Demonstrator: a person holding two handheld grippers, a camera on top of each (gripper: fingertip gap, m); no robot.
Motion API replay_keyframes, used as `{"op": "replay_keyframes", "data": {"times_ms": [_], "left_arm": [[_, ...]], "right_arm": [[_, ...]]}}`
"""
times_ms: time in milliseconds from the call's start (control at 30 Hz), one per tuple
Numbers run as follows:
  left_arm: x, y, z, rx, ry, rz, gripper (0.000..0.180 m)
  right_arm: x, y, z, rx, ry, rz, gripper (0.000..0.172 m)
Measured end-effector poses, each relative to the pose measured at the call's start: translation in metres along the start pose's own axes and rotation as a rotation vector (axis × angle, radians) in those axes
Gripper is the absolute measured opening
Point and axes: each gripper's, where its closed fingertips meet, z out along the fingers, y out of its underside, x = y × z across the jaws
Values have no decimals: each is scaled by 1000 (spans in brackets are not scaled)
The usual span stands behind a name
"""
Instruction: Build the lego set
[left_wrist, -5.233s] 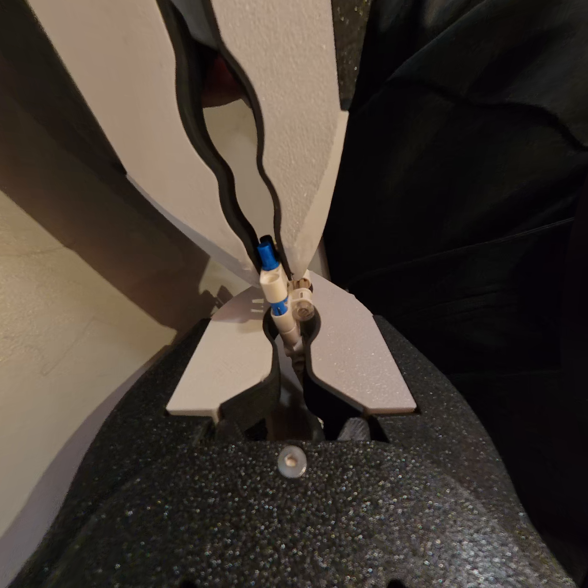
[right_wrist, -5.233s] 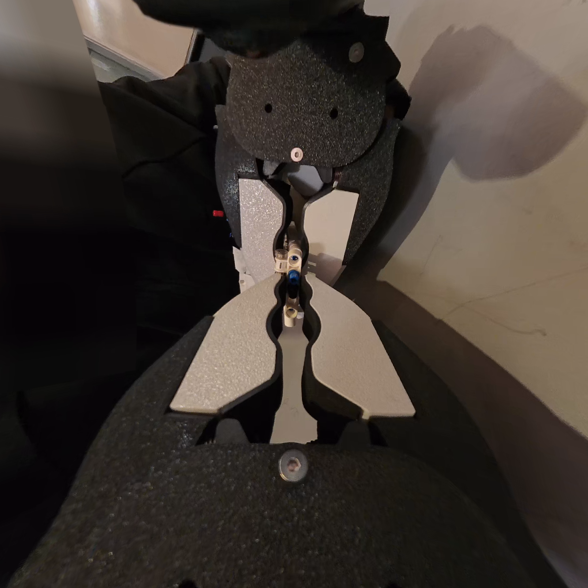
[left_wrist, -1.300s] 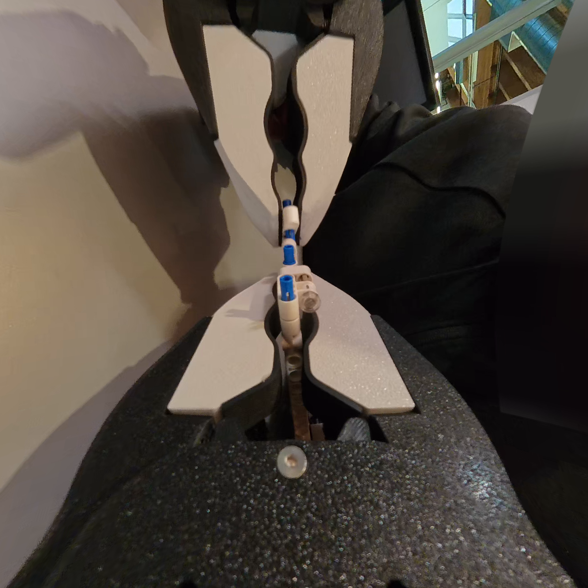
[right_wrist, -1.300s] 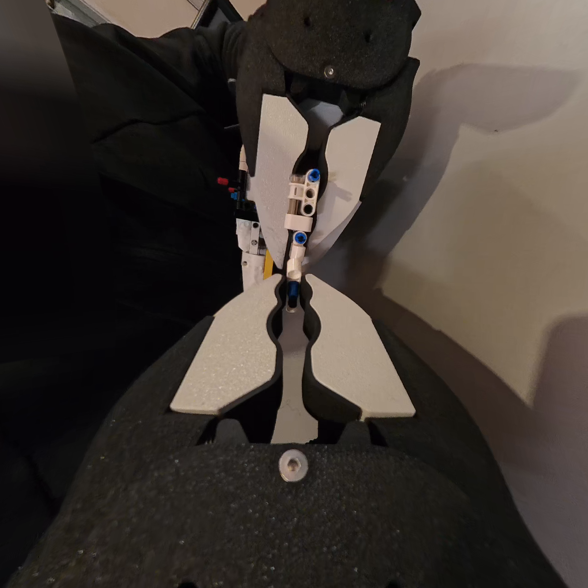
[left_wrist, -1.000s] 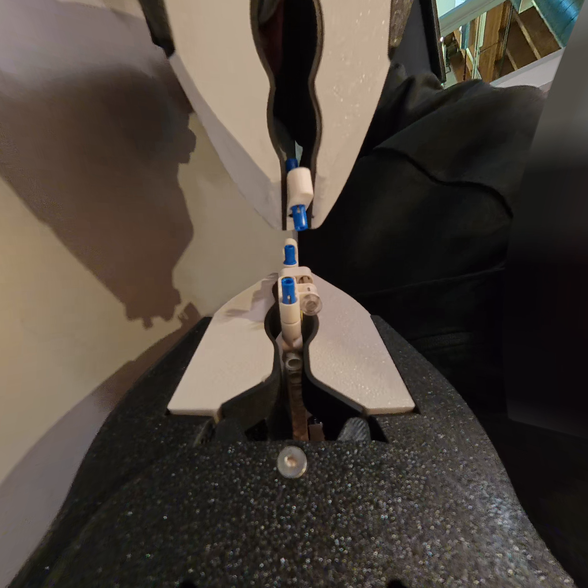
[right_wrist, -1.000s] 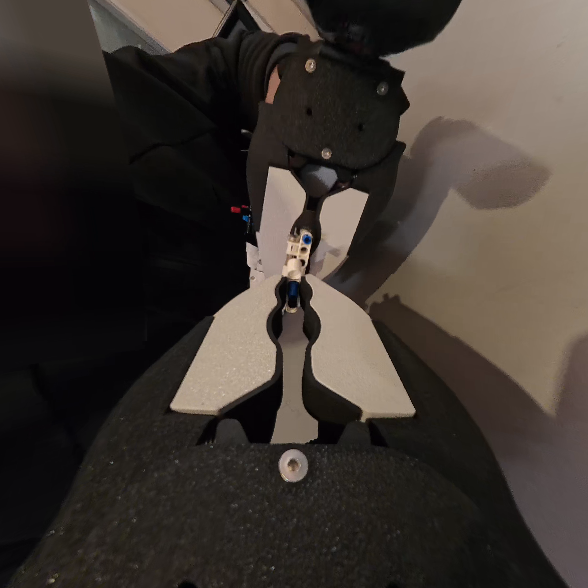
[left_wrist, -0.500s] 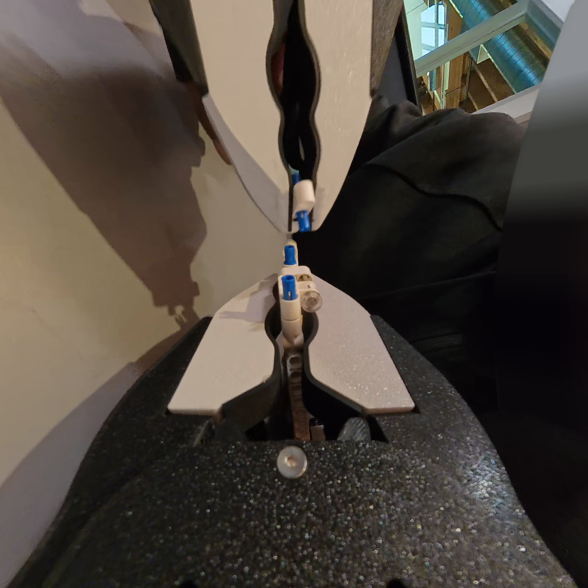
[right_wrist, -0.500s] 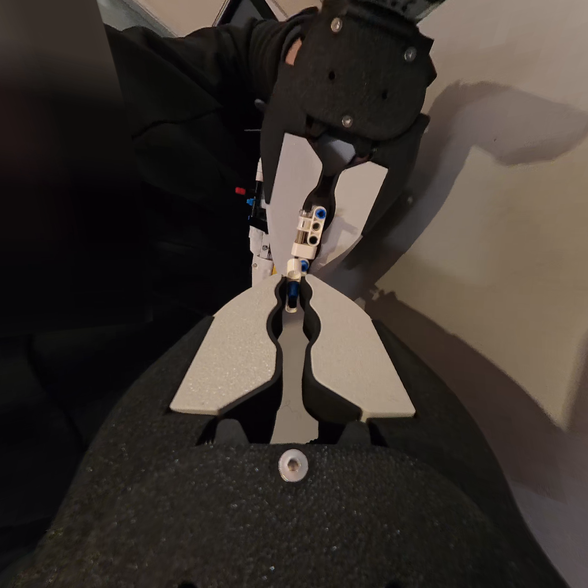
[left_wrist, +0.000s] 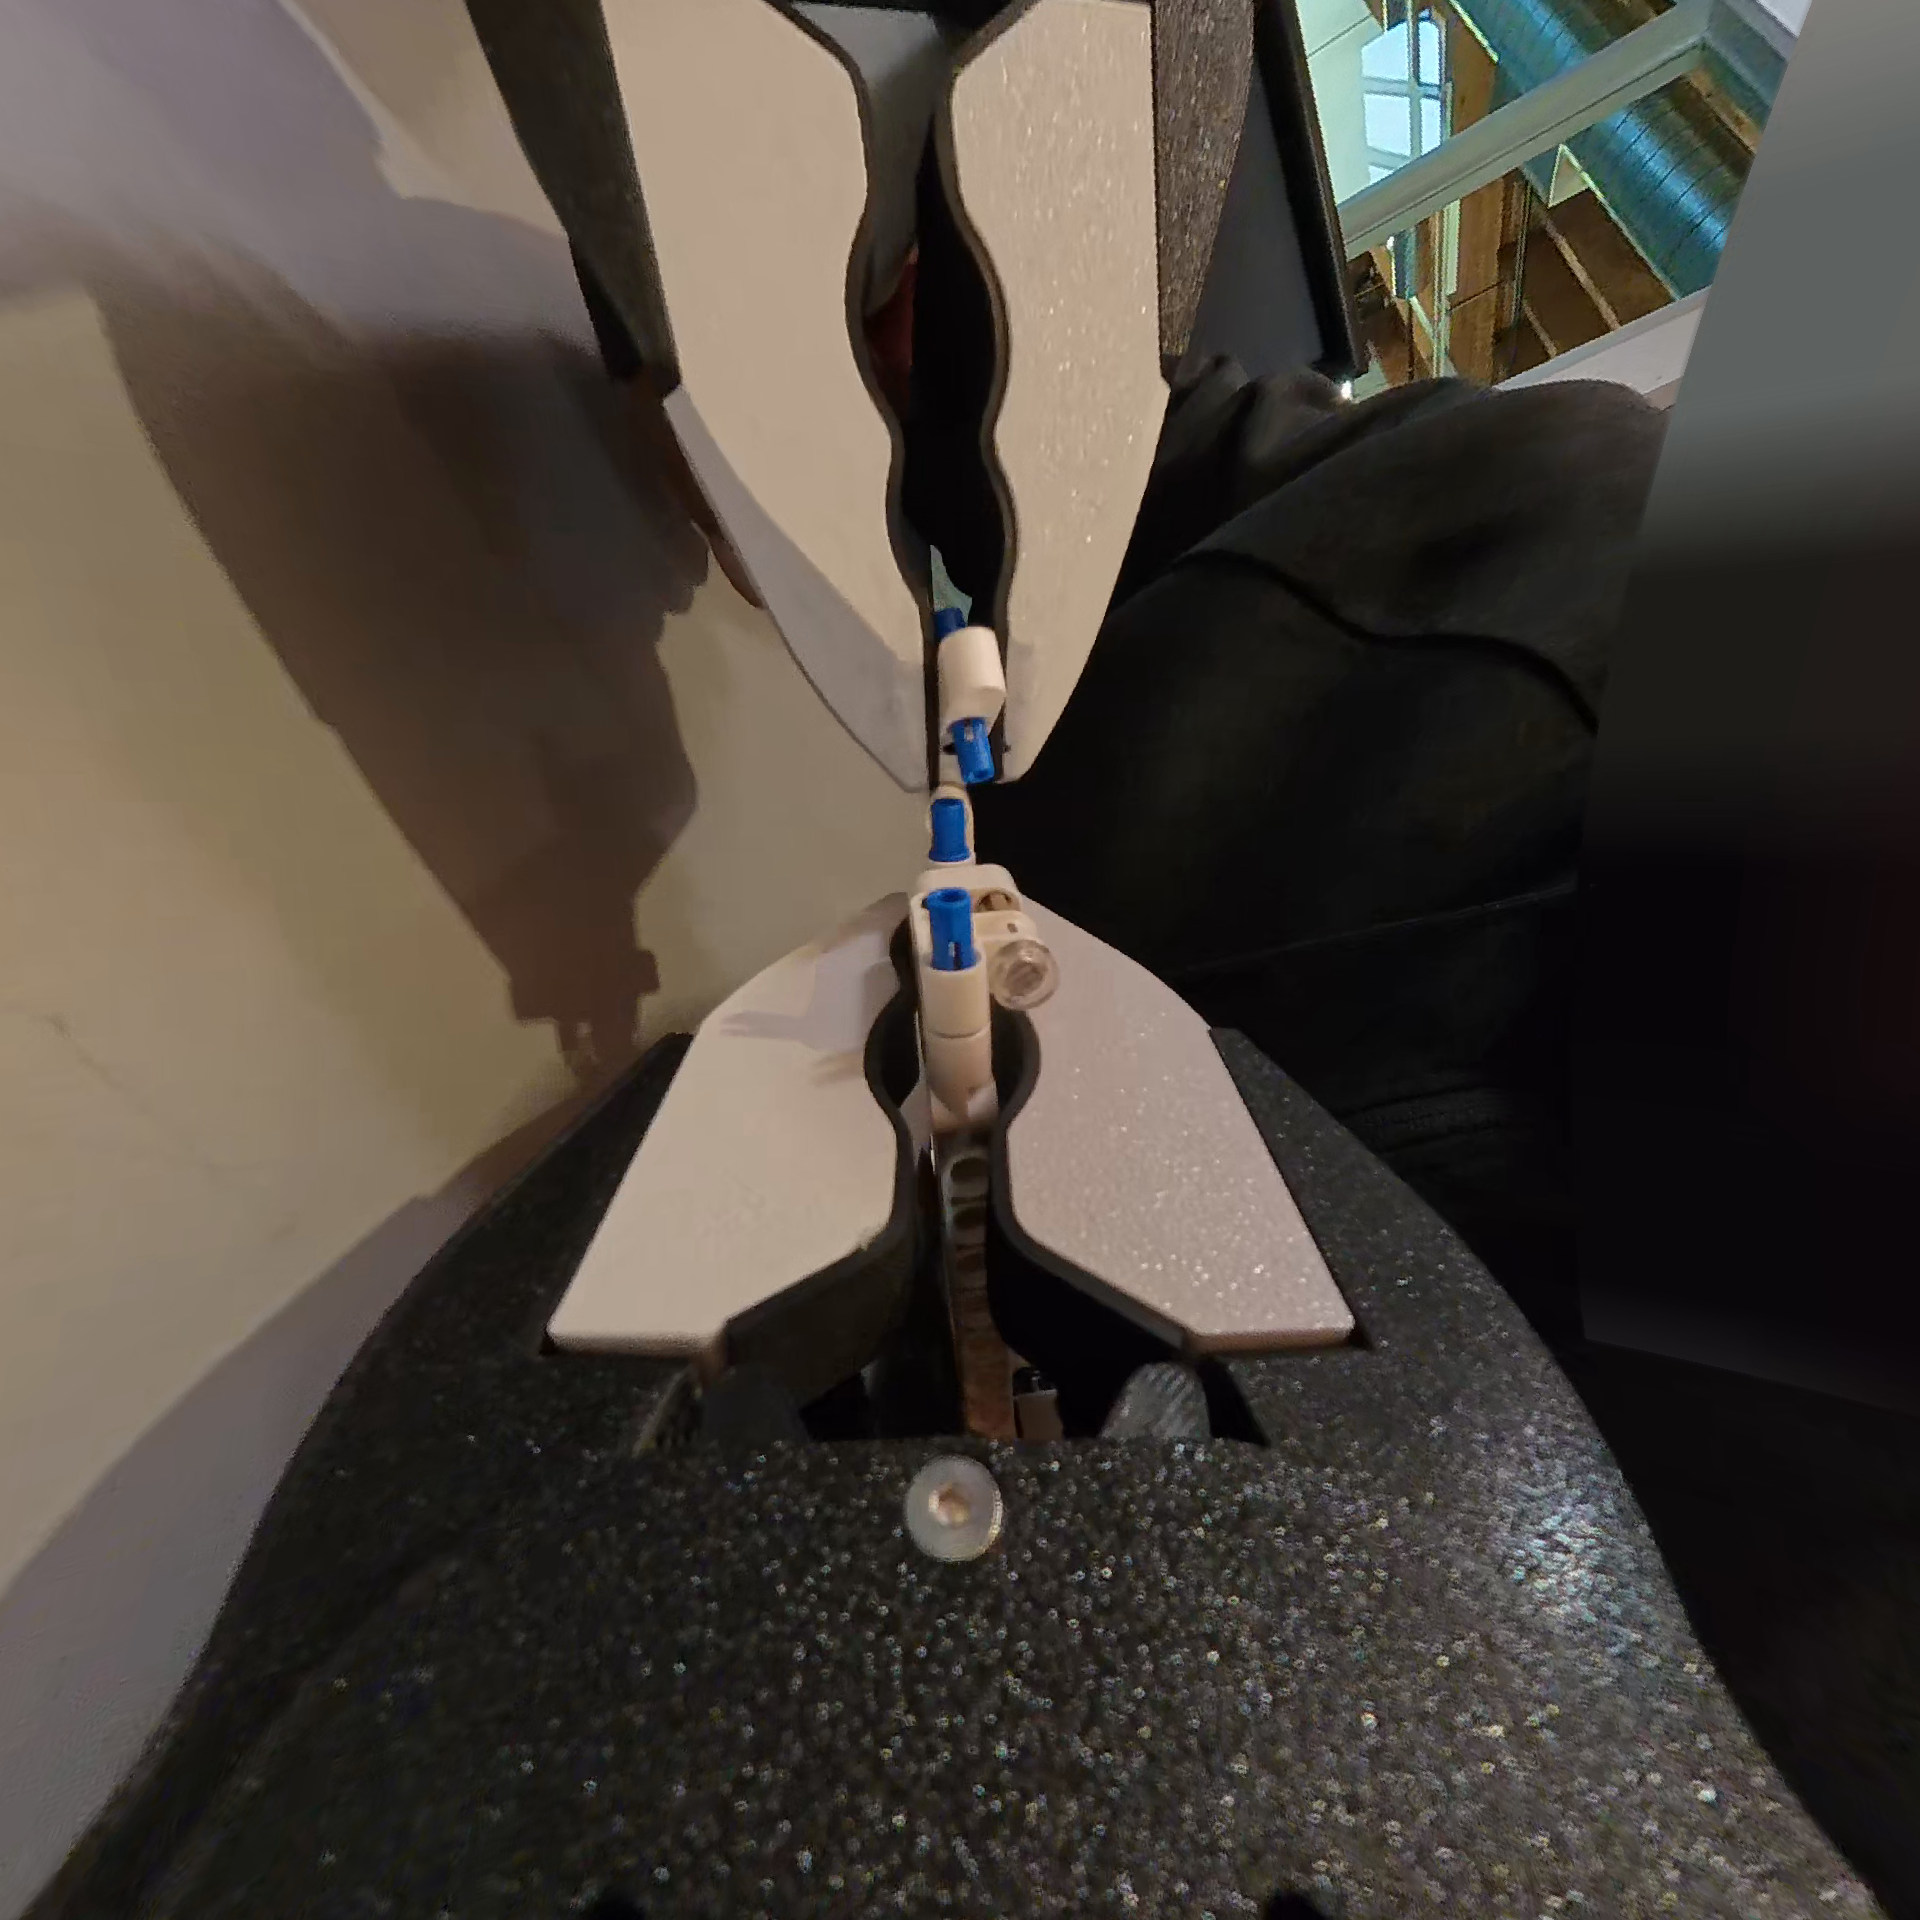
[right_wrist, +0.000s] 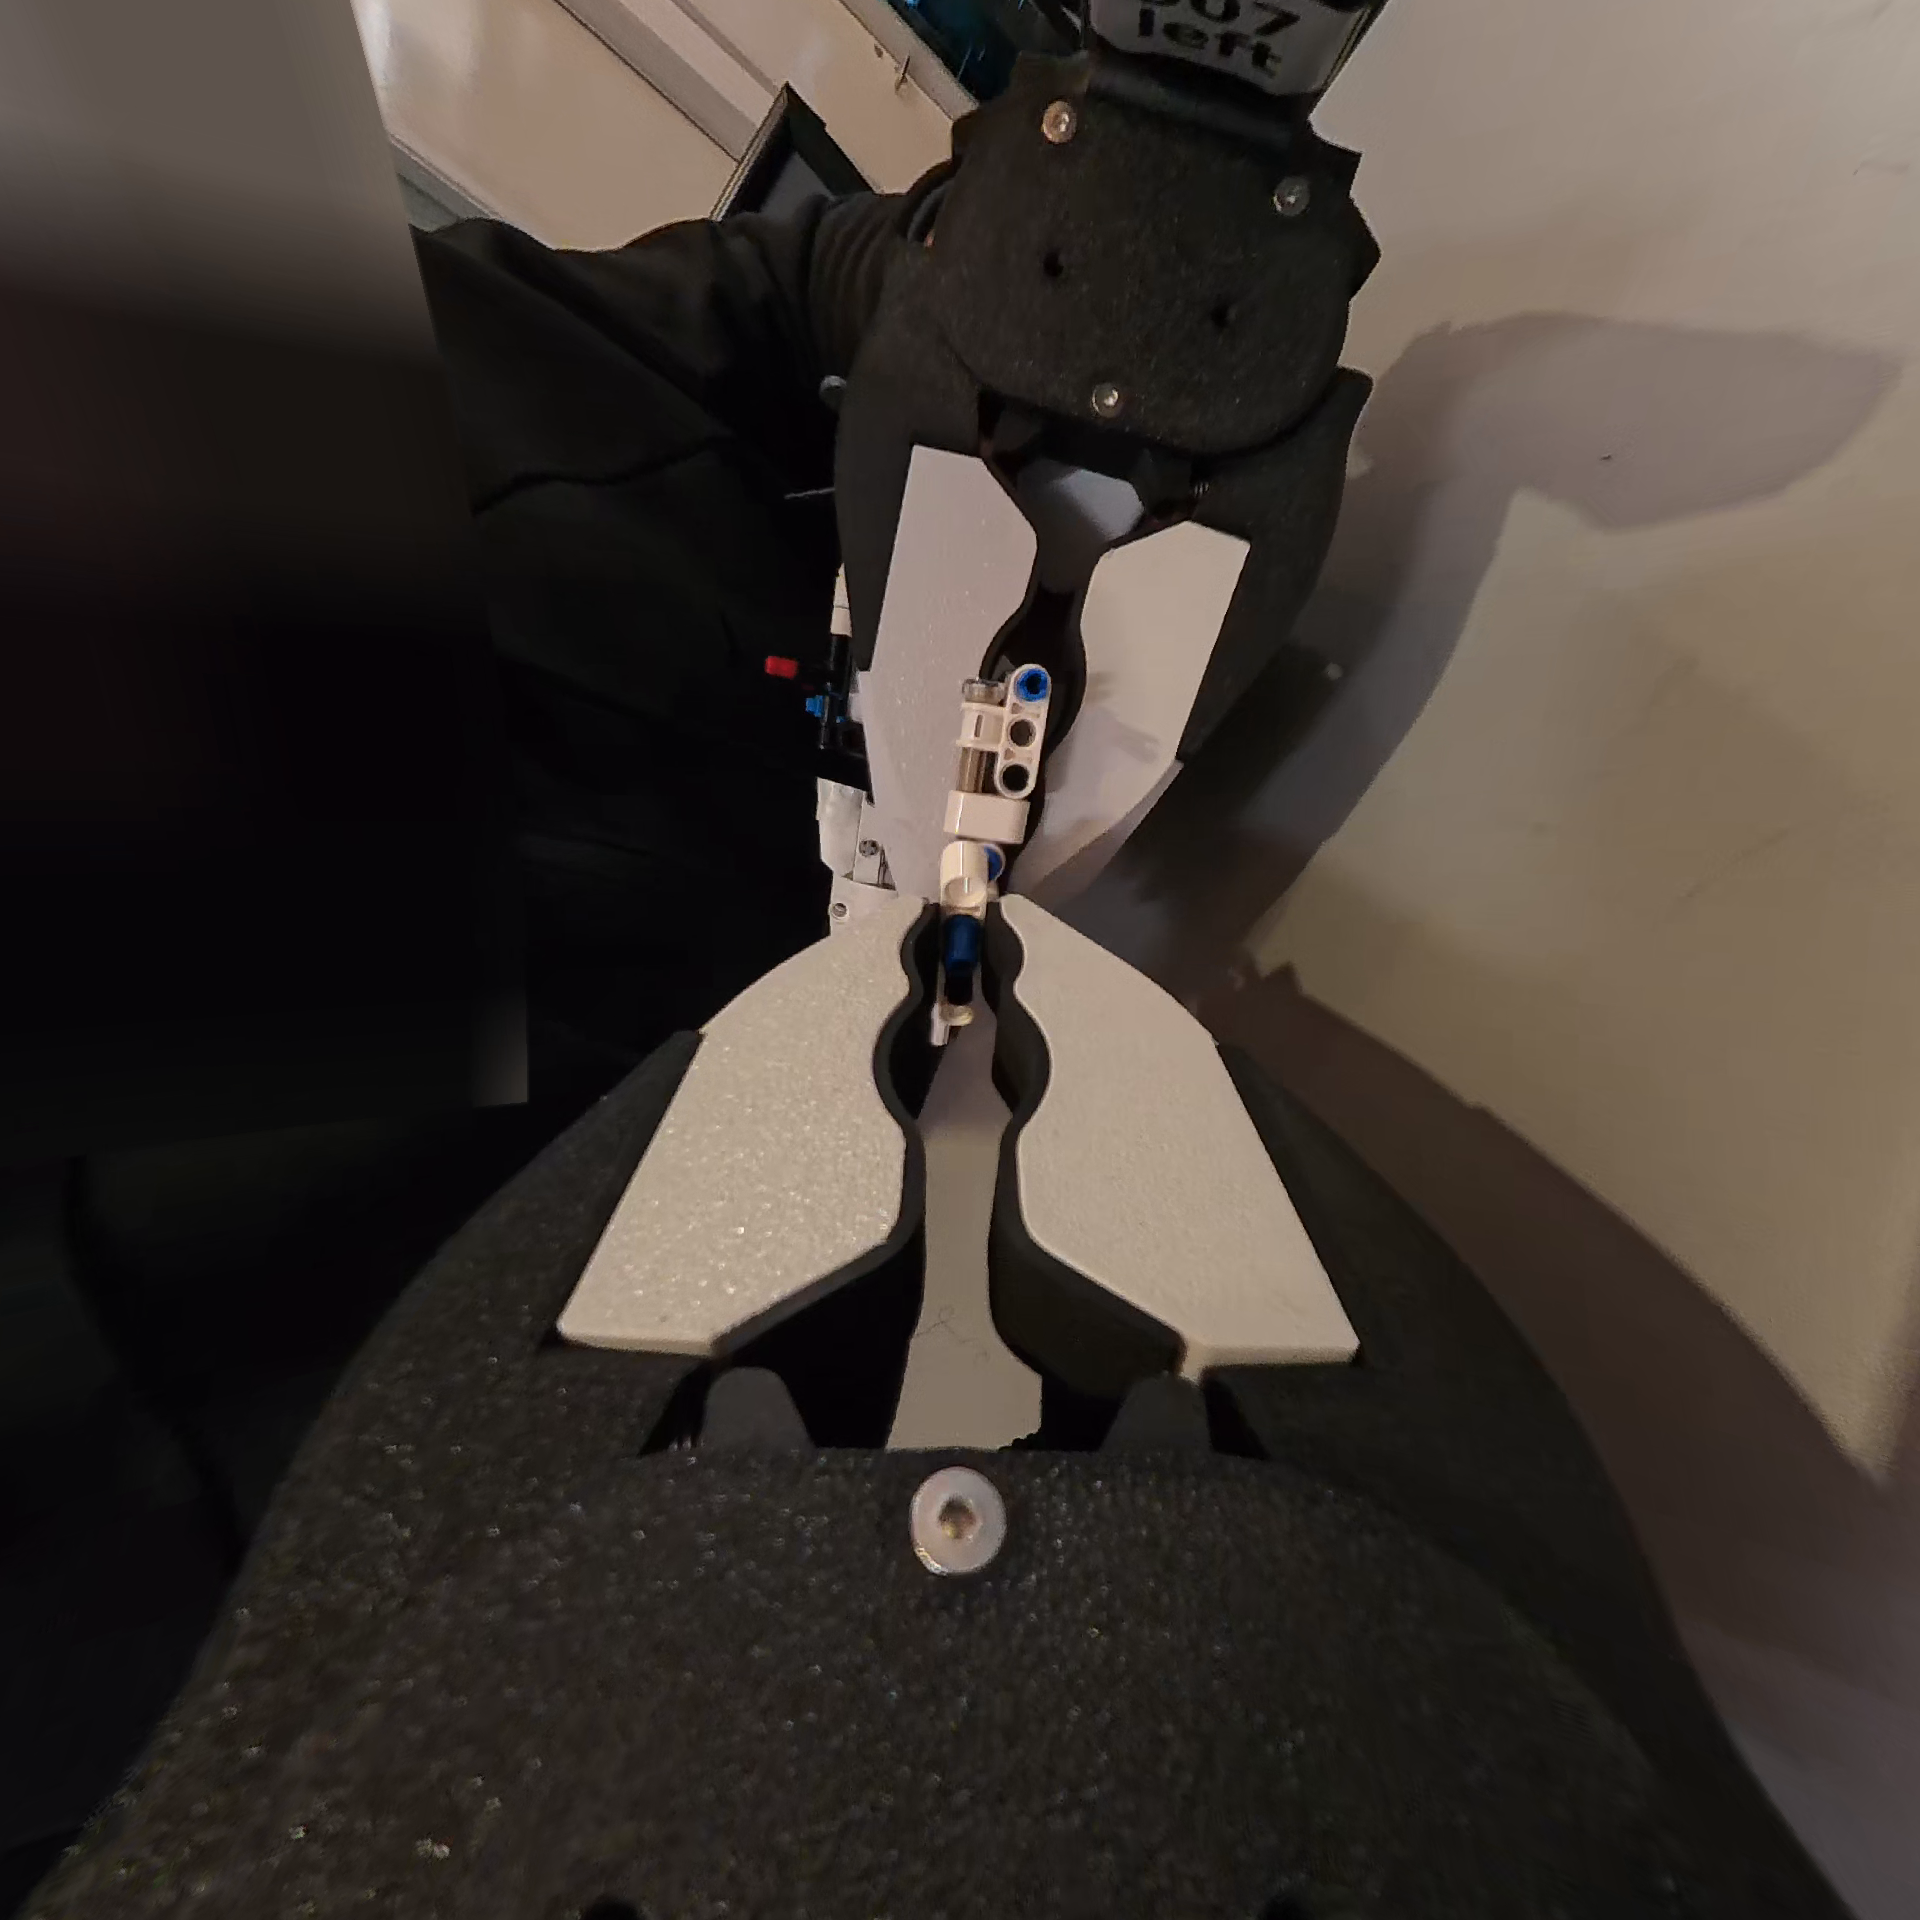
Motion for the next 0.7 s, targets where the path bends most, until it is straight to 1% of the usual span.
{"op": "replay_keyframes", "data": {"times_ms": [133,300,433,700], "left_arm": [[1,0,1,0,-9,0,8],[4,-1,5,-6,-23,7,8],[5,-1,7,-5,-34,9,8],[6,-2,10,-11,-42,11,8]], "right_arm": [[-4,1,-3,8,11,-4,7],[-6,-10,-8,26,18,-24,7],[-9,-16,-6,6,1,-32,7],[-6,-17,0,-40,-17,-25,7]]}}
